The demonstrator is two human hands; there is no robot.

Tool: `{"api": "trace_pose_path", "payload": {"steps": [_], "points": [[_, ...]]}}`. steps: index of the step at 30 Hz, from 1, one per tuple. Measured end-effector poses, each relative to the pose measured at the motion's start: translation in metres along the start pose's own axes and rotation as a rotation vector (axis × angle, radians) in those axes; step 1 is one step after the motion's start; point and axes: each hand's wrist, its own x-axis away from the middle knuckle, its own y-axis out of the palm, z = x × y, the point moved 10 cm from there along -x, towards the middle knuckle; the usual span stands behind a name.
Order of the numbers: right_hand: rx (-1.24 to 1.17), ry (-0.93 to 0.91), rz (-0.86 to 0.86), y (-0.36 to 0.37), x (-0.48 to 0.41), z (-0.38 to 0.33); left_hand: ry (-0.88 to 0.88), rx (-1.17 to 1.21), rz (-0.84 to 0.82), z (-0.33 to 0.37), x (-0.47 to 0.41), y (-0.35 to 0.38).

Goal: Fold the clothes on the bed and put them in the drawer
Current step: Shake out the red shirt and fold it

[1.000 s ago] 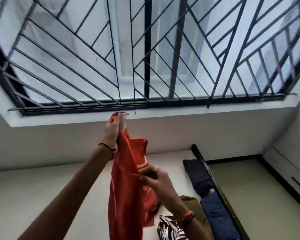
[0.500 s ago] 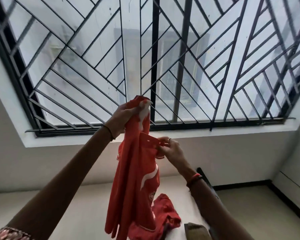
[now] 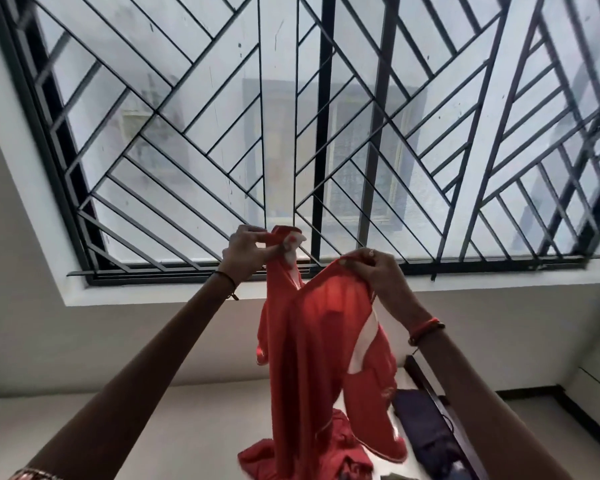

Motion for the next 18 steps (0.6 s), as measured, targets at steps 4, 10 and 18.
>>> {"api": "trace_pose_path", "payload": {"steps": [4, 10, 18], "points": [[0.068, 0.039, -0.026, -0.009, -0.008, -0.003, -0.073, 0.072, -0.043, 0.008, 0.006, 0.006], [0.157, -0.087, 0.049, -0.025, -0.009, -0.026, -0.205, 0.223, -0.01, -0.021, 0.001, 0.014], [0.297, -0.26, 0.258, -0.062, -0.007, -0.046, -0.172, 0.376, -0.547, -0.007, 0.009, 0.04]]}}
